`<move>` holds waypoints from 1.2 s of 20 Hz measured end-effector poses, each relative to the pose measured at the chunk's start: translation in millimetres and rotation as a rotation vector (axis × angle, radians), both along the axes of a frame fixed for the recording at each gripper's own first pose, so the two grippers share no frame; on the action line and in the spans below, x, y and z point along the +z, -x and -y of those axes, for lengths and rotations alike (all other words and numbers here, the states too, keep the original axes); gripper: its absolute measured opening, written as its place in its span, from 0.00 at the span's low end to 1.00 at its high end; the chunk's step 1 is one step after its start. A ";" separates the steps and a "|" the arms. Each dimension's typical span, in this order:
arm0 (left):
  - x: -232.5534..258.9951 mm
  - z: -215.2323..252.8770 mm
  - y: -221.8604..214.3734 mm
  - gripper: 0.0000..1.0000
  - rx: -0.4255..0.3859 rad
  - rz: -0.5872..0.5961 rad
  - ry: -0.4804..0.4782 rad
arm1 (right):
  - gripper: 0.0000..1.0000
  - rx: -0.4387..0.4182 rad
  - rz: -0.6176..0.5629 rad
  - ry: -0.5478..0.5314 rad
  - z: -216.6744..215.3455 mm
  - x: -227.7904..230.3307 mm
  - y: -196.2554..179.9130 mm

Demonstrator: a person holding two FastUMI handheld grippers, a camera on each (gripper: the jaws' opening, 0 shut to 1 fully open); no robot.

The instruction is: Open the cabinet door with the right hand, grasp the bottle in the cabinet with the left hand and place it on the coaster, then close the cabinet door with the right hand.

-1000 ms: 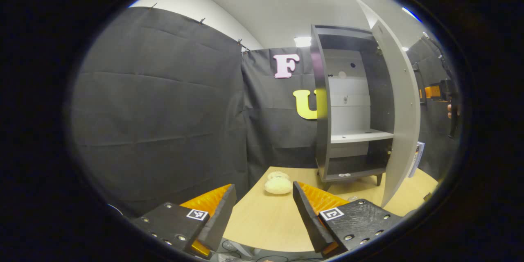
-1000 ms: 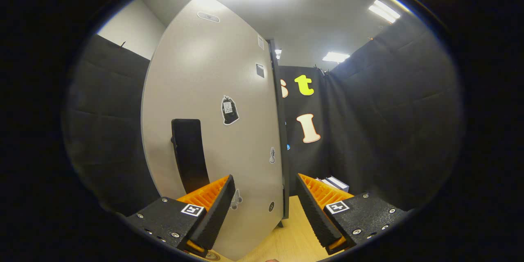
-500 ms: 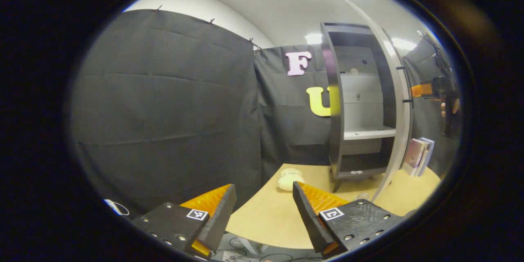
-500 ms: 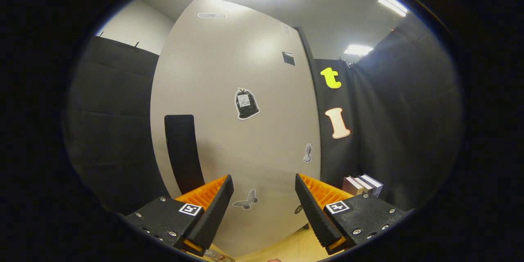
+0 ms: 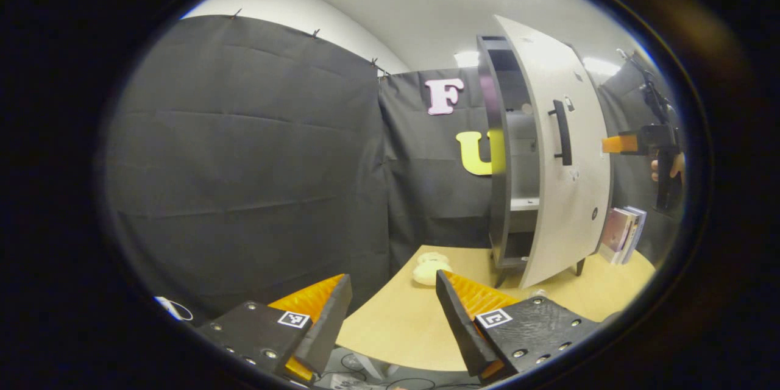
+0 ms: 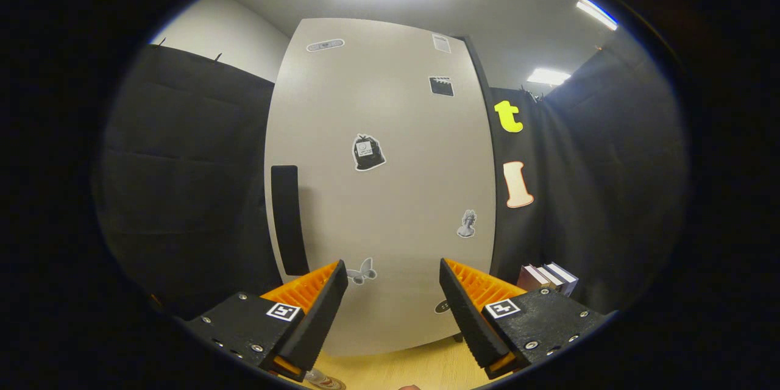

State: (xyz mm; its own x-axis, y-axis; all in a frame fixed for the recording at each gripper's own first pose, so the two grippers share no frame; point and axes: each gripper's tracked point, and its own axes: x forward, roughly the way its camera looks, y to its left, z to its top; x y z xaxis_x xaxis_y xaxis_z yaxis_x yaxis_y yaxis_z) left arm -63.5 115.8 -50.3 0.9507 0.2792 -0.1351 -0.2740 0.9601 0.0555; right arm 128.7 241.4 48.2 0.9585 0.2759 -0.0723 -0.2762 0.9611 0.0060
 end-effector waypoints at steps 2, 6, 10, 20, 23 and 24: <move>1.6 2.3 0.4 0.87 -0.021 0.007 0.007 | 0.94 -0.008 0.000 0.005 6.0 -0.7 7.3; 4.8 7.1 1.7 0.87 -0.073 0.022 0.003 | 0.94 -0.037 0.020 0.017 20.8 5.2 27.6; 10.0 15.8 4.9 0.83 -0.136 0.048 0.007 | 0.94 -0.077 0.049 0.024 41.8 15.5 56.4; 32.6 54.4 3.4 0.87 -0.306 0.070 0.065 | 0.94 -0.213 0.133 0.073 102.4 35.0 134.0; 37.7 67.0 1.0 0.83 -0.332 0.077 0.076 | 0.94 -0.247 0.137 0.080 125.1 34.3 147.1; 39.7 73.1 0.5 0.83 -0.342 0.078 0.081 | 0.94 -0.257 0.134 0.077 133.0 32.6 151.2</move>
